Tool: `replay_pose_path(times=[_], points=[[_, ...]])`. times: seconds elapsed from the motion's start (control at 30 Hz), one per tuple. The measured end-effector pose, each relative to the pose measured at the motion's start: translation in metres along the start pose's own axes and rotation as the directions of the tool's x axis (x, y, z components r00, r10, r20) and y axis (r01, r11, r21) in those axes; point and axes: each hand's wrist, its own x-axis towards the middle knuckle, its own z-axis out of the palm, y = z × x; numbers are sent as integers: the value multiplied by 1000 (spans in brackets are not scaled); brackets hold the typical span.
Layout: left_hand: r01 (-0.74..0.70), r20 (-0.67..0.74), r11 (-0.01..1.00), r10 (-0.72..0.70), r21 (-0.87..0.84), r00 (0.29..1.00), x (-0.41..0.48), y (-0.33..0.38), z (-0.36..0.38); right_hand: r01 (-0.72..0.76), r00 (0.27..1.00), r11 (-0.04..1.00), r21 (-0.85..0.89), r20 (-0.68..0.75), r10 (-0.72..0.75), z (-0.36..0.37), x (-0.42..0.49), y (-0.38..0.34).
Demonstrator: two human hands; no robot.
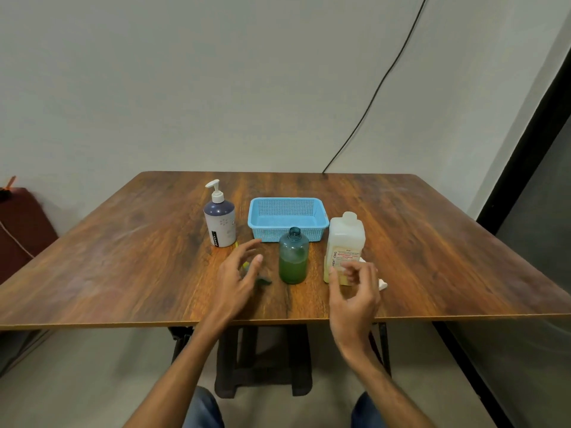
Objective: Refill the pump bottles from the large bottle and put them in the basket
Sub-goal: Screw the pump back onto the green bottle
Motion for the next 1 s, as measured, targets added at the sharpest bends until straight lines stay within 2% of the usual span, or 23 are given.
replay_pose_path(times=[0.07, 0.17, 0.3, 0.4, 0.6, 0.7, 0.8, 0.93, 1.0], points=[[-52, 26, 991, 49, 120, 998, -2, -8, -10, 59, 986, 998, 8, 158, -60, 10, -11, 0], [-100, 153, 952, 57, 289, 987, 0, -15, -19, 10, 950, 999, -31, 311, 0, 29, -19, 3], [-149, 333, 893, -1, 425, 943, 8, -18, -24, -90, 913, 986, -139, 385, 138, 52, -22, 8], [-238, 431, 849, 15, 471, 902, 17, -23, -22, -135, 877, 967, -218, 427, 219, 64, -16, 13], [-340, 456, 791, 88, 508, 886, 31, -27, -25, -270, 824, 948, -168, 470, 318, 81, 2, 21], [-375, 377, 801, 203, 467, 904, 37, -23, -27, -304, 820, 940, -156, 460, 342, 84, 6, 23], [-348, 201, 874, 294, 340, 934, 45, -9, -31, -310, 829, 942, -130, 448, 335, 85, 7, 24], [-281, -69, 949, 293, 145, 954, 58, 24, -34, -303, 837, 946, -113, 442, 321, 85, 7, 24], [-245, -131, 969, 246, 19, 961, 63, 40, -33, -298, 838, 947, -120, 442, 319, 85, 8, 23]])
